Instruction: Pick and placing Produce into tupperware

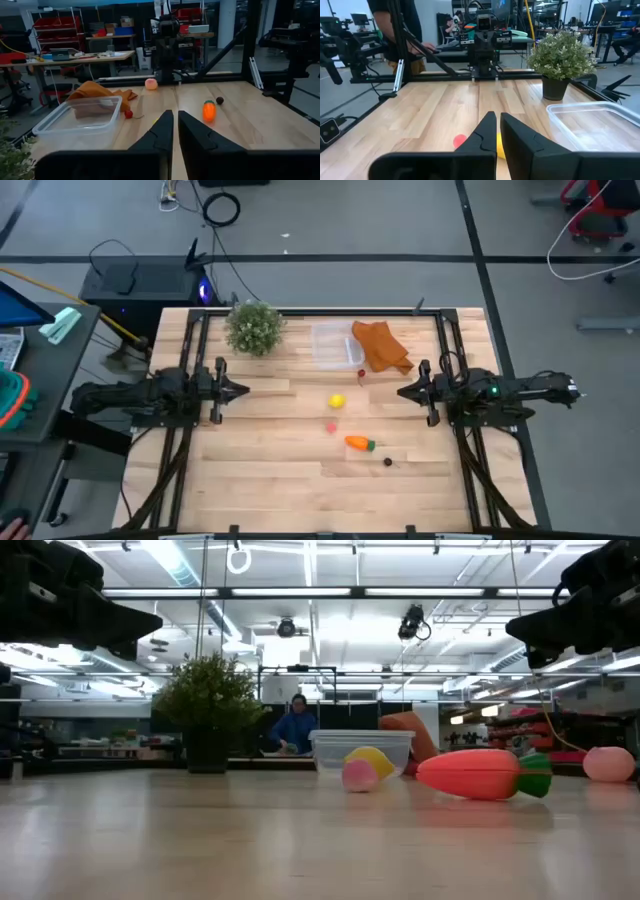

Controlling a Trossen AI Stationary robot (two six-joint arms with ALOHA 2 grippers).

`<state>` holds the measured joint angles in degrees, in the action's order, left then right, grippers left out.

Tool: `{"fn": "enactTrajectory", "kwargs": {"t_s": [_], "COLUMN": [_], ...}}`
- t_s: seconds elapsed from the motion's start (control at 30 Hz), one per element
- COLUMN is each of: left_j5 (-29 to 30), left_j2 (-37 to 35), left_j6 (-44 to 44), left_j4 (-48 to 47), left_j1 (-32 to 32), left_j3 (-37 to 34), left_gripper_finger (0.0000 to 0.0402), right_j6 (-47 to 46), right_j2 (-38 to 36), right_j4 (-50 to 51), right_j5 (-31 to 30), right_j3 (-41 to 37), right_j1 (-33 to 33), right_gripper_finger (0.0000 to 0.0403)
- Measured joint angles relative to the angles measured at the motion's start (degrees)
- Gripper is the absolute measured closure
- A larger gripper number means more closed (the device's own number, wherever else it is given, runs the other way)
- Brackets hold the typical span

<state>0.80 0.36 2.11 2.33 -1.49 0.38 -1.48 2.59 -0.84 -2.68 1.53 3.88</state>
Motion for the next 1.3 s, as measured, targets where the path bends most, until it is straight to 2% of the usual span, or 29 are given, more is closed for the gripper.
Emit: {"fn": "enactTrajectory", "kwargs": {"t_s": [0.3, 0.67, 1.07, 1.3], "left_j5": [0.00, 0.00, 0.00, 0.00], "left_j2": [-0.02, -0.02, -0.02, 0.00], "left_j6": [0.00, 0.00, 0.00, 0.00], "left_j4": [0.00, -0.02, 0.00, 0.00], "left_j1": [-0.01, 0.01, 0.00, -0.01], "left_j3": [0.00, -0.02, 0.00, -0.02], "left_gripper_finger": [0.0378, 0.0366, 0.0378, 0.0370], "right_j6": [0.02, 0.01, 0.01, 0.00], "right_j2": [0.02, 0.01, 0.00, 0.02], "right_j4": [0.00, 0.00, 0.00, 0.00], "right_j5": [0.00, 0.00, 0.00, 0.00], "right_j3": [0.01, -0.01, 0.00, 0.00], "right_j1": [-0.02, -0.01, -0.01, -0.02], "right_gripper_finger": [0.0403, 0.0403, 0.0403, 0.0403]}}
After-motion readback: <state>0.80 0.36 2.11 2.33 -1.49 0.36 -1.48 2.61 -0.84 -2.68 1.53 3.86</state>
